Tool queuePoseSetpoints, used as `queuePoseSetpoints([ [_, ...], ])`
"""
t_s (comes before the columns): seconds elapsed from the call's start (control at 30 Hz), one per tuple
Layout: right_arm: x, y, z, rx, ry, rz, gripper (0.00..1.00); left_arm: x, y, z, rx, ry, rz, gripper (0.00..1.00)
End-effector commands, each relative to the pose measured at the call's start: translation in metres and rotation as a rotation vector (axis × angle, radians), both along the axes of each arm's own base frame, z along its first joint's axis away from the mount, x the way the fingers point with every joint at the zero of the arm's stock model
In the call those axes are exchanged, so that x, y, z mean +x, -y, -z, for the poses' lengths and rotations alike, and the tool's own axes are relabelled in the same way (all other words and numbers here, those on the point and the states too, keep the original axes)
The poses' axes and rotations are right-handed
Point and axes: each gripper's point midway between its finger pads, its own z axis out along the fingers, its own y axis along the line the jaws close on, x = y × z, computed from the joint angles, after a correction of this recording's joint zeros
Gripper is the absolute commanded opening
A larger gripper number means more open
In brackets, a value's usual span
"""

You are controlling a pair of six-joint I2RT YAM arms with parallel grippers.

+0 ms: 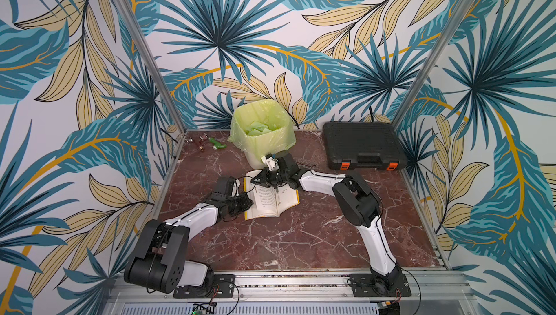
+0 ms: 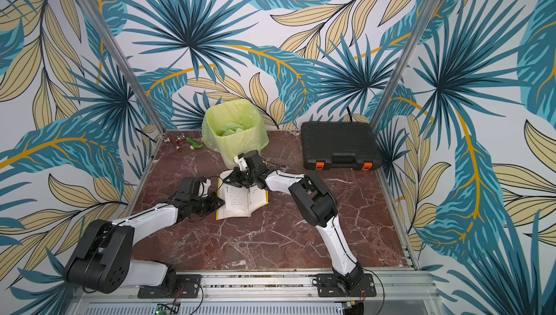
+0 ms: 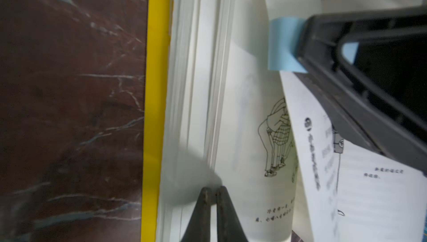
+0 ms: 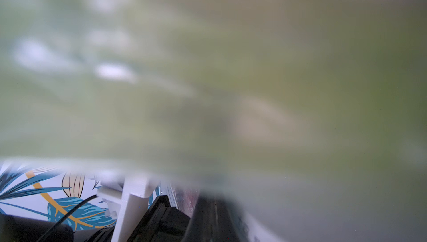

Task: Peel off the used sticky note
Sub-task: Turn the page of the book at the center of the board.

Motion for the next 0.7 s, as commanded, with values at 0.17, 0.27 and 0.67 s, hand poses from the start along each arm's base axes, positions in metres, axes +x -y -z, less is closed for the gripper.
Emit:
queuePoseSetpoints([
  [0.17,-0.001,0.023,-0.033,-0.006,0.060,0.027,0.00,0.001,0.007,0.013,0.226,-0.012,0.117,0.12],
  [0.27,0.000,0.038,-0.042,-0.016,0.077,0.042,0.00,-0.001,0.010,0.023,0.282,-0.034,0.153,0.12],
  [0.67,-0.004,0.161,-0.027,-0.257,0.098,0.185,0.00,-0.004,0.011,0.035,0.374,-0.068,0.209,0.12],
])
